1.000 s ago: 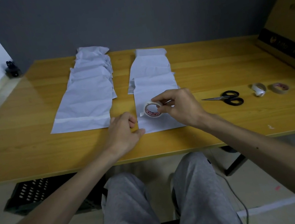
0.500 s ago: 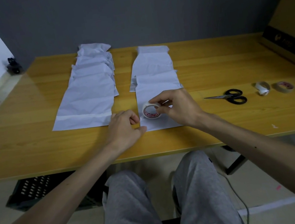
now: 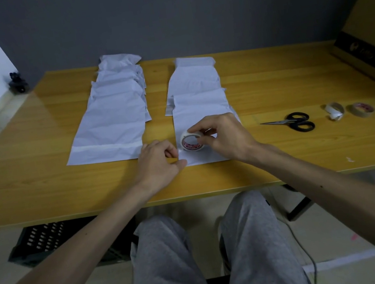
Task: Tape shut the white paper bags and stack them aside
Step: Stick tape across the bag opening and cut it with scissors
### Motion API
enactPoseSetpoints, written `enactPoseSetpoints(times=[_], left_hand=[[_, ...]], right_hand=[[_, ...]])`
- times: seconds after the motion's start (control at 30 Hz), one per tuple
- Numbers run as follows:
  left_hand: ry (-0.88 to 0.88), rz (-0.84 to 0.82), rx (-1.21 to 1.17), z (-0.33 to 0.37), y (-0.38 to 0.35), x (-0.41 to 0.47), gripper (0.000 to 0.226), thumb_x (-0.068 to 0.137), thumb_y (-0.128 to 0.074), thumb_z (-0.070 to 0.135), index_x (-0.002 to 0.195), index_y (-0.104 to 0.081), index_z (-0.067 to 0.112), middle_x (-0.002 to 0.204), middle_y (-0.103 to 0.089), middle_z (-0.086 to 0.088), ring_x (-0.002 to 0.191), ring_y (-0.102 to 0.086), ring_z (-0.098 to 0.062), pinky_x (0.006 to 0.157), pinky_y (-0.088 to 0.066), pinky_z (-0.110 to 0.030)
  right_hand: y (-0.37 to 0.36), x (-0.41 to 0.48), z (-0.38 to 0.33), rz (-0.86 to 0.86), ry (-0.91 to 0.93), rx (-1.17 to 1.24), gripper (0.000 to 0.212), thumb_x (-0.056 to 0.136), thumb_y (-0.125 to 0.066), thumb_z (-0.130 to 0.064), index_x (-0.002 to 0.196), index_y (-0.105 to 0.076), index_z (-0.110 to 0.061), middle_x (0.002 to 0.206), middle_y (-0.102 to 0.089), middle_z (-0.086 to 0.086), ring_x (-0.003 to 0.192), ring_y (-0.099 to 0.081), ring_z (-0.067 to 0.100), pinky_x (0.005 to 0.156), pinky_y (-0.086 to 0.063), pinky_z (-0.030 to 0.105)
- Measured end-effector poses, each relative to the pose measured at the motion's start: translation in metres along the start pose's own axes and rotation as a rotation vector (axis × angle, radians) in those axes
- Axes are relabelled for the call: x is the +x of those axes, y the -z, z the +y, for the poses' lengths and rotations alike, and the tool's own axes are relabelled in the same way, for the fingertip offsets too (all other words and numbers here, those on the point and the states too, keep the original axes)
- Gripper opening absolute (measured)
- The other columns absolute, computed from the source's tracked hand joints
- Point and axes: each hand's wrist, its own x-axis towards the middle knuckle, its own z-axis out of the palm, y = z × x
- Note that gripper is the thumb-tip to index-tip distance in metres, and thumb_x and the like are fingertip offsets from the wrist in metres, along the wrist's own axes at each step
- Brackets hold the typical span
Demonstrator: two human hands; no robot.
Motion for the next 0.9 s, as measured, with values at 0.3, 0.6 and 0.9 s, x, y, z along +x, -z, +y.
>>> enactPoseSetpoints(times=[0.3, 0.6, 0.9], left_hand=[[-0.028, 0.018, 0.039, 0.001, -0.001, -0.003, 0.021, 0.075, -0.078, 0.027, 0.079, -0.058, 0.022, 0.089, -0.055, 0.004, 0.096, -0.047, -0.018, 0.087, -0.041, -0.031], [-0.095, 0.033, 0.085, -0.003, 0.002, -0.013, 0.015, 0.089, -0.066, 0.025, 0.099, -0.065, 0.014, 0.099, -0.051, 0.001, 0.105, -0.046, -0.019, 0.093, -0.04, -0.034], [-0.315, -0.04, 0.307, -0.005, 0.004, -0.021, 0.042, 0.098, -0.047, 0.037, 0.127, -0.06, 0.009, 0.135, -0.054, -0.003, 0.126, -0.045, -0.02, 0.106, -0.036, -0.036]], right_hand=[[-0.002, 0.003, 0.001, -0.027, 0.086, -0.047, 0.025, 0.081, -0.07, 0.002, 0.104, -0.073, -0.007, 0.1, -0.072, 0.005, 0.087, -0.064, 0.013, 0.08, -0.051, 0.02], [-0.004, 0.011, -0.003, -0.104, 0.195, -0.148, 0.033, 0.078, -0.062, 0.014, 0.105, -0.073, -0.003, 0.101, -0.073, 0.01, 0.093, -0.067, 0.022, 0.074, -0.04, 0.003], [-0.005, 0.01, -0.004, -0.079, 0.205, -0.139, 0.032, 0.079, -0.062, 0.013, 0.105, -0.073, -0.002, 0.102, -0.073, 0.011, 0.094, -0.067, 0.023, 0.078, -0.043, 0.012]])
